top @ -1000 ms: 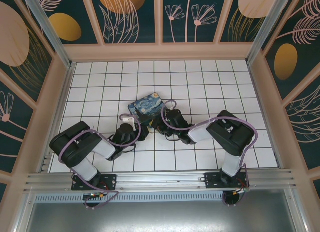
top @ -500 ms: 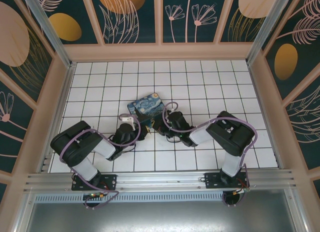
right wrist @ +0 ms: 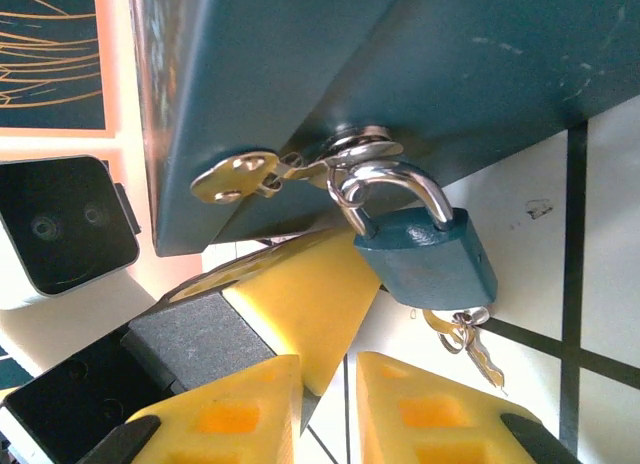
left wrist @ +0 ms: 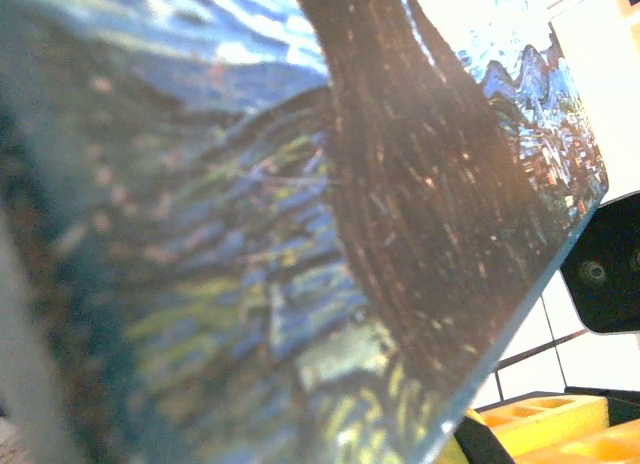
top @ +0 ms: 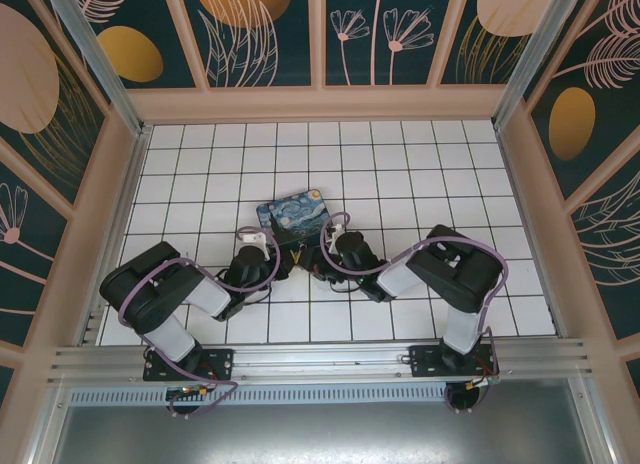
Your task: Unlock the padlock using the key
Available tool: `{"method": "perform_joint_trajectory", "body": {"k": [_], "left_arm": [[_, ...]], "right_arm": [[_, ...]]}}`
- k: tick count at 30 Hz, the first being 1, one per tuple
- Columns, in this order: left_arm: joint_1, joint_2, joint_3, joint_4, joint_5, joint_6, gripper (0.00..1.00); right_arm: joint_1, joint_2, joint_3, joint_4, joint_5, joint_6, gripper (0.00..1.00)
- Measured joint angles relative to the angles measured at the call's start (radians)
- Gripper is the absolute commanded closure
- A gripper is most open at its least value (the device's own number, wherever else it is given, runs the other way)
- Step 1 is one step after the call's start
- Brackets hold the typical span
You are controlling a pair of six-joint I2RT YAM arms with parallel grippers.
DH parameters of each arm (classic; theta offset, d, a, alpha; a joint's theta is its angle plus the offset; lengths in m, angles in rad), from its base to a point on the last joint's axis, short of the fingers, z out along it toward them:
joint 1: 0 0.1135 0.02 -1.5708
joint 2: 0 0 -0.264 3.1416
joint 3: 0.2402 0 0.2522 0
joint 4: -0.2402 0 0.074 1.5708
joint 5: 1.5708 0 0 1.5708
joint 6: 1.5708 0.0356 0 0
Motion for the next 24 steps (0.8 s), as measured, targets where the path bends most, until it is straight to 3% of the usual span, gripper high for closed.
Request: {"method": "perform_joint_trajectory", "body": {"k": [7, 9, 14, 18, 24], "left_arm": [[0.001, -0.029, -0.005, -0.024, -0.009, 0.000, 1.00], [0.000, -0.072, -0.010, -0.037, -0.009, 0.000, 0.98], [-0.001, -0.218, -0.008, -0.082, -0.014, 0.010, 0.76], [-0.001, -0.315, 0.007, -0.166, -0.022, 0.025, 0.56], [-0.001, -0.408, 0.015, -0.264, -0.037, 0.038, 0.47]], "right_arm": [[0.002, 0.003, -0.014, 0.030, 0.010, 0.005, 0.78], [0.006, -0.024, -0.045, 0.026, 0.020, 0.002, 0.70], [0.013, -0.127, -0.090, -0.089, 0.061, -0.029, 0.49], [0.013, -0.175, -0.086, -0.179, 0.097, -0.069, 0.48], [0.013, -0.146, -0.040, -0.262, 0.139, -0.159, 0.48]]}}
